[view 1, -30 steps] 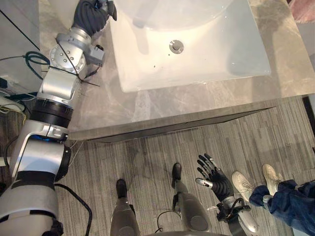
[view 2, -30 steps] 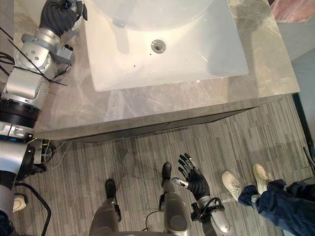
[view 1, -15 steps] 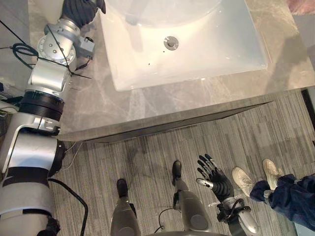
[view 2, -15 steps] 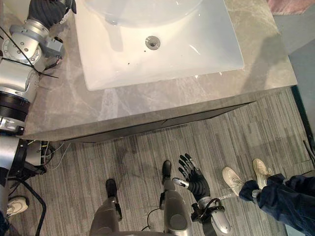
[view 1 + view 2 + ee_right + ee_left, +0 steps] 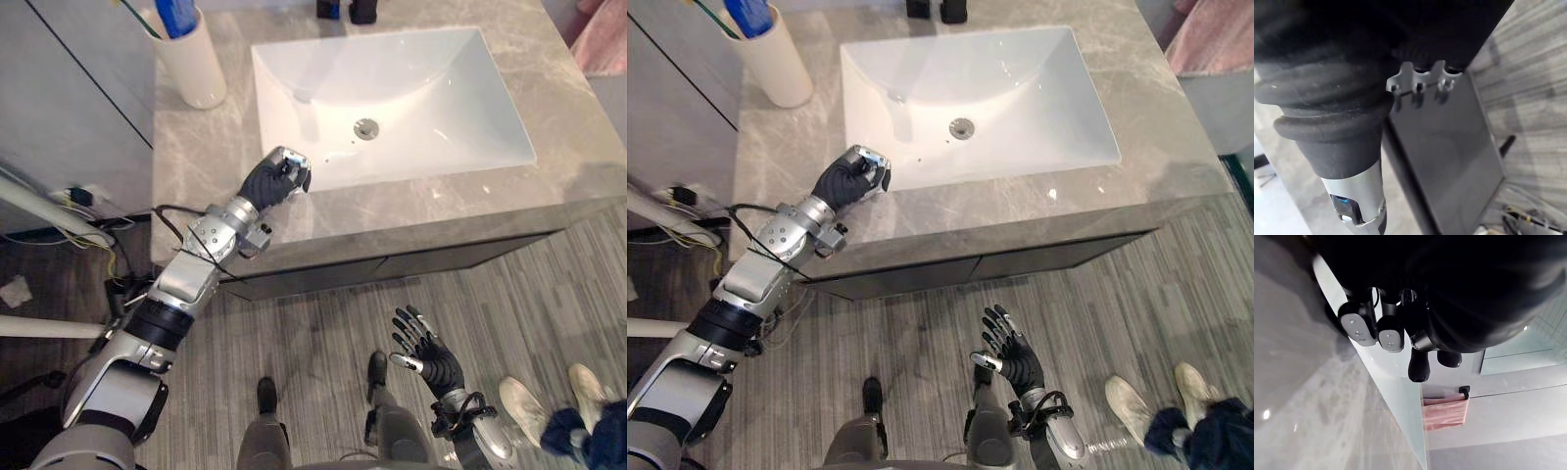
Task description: Organize washtable
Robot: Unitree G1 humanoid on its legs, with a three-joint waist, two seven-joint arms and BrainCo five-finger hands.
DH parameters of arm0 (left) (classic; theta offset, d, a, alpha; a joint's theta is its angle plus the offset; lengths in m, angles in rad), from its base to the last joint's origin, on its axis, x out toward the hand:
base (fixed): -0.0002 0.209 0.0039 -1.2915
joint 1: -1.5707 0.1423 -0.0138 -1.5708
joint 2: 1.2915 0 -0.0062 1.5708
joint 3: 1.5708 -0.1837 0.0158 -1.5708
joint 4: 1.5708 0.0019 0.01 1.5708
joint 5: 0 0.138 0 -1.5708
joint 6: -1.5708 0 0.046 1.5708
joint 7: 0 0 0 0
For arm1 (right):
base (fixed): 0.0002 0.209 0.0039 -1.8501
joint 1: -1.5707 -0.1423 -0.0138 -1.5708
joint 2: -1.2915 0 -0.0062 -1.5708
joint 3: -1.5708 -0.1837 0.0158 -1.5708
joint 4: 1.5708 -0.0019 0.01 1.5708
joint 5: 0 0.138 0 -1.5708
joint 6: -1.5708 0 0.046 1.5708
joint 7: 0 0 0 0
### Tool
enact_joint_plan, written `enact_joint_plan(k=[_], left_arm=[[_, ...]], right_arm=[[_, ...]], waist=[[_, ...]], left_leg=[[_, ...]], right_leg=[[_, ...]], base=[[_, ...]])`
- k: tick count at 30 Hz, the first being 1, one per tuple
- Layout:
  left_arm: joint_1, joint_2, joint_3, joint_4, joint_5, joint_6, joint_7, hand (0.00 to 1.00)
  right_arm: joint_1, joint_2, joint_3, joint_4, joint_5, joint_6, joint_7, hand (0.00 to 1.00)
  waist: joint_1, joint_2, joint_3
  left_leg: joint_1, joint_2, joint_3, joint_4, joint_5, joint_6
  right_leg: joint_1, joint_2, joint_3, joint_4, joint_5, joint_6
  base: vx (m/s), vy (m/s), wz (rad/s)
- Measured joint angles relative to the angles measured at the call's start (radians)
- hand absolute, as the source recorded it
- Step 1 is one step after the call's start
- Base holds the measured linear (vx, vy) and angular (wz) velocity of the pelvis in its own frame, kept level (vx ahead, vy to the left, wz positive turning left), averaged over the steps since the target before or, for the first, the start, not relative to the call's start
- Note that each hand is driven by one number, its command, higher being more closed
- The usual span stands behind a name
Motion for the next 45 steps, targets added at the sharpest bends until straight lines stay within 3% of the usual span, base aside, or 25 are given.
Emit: enact_joint_plan(k=[4,8,17,23,29,45], left_arm=[[0.006,0.000,0.064,0.021,0.022,-0.001,0.031,1.00],[0.006,0.006,0.154,0.158,0.071,0.004,0.068,1.00],[-0.152,0.076,0.191,0.387,0.176,0.031,0.109,1.00],[-0.204,0.090,0.191,0.399,0.195,0.031,0.141,1.00],[-0.289,0.091,0.182,0.432,0.195,0.031,0.160,1.00],[-0.443,0.111,0.179,0.473,0.193,0.020,0.195,1.00]], right_arm=[[-0.001,0.000,-0.001,0.023,-0.013,0.002,0.000,0.00],[0.000,0.002,-0.001,0.040,-0.020,0.006,-0.001,0.00],[0.032,0.007,0.003,0.061,-0.057,0.013,-0.001,0.00],[0.030,0.007,0.004,0.053,-0.057,0.012,-0.004,0.00],[0.029,0.008,0.002,0.048,-0.057,0.012,-0.015,0.00],[0.026,0.008,0.001,0.002,-0.057,-0.003,-0.047,0.00]], waist=[[0.017,-0.001,-0.026],[0.019,-0.005,-0.059],[0.015,-0.027,-0.086],[-0.005,-0.035,-0.086],[-0.014,-0.080,-0.061],[-0.036,-0.092,0.038]], left_leg=[[0.017,-0.002,-0.011,-0.006,0.005,0.002],[0.023,-0.003,-0.022,-0.014,0.012,0.003],[0.022,-0.003,-0.023,-0.025,0.021,0.001],[0.004,-0.003,-0.014,-0.043,0.030,-0.002],[-0.026,-0.001,0.020,-0.039,0.030,-0.003],[-0.074,0.000,0.052,-0.035,0.029,-0.003]], right_leg=[[0.022,-0.002,-0.012,0.000,-0.002,0.001],[0.031,-0.003,-0.022,0.000,-0.003,0.002],[0.027,-0.003,-0.024,0.000,-0.002,0.002],[-0.007,-0.002,-0.014,0.000,0.001,-0.002],[-0.060,0.001,0.020,0.000,0.016,-0.013],[-0.130,0.004,0.054,0.000,0.026,-0.015]], base=[[-0.01,-0.008,0.11],[-0.02,-0.010,0.08],[0.00,-0.002,0.00],[0.01,-0.009,-0.06],[-0.01,-0.004,-0.16],[0.00,-0.008,-0.06]])
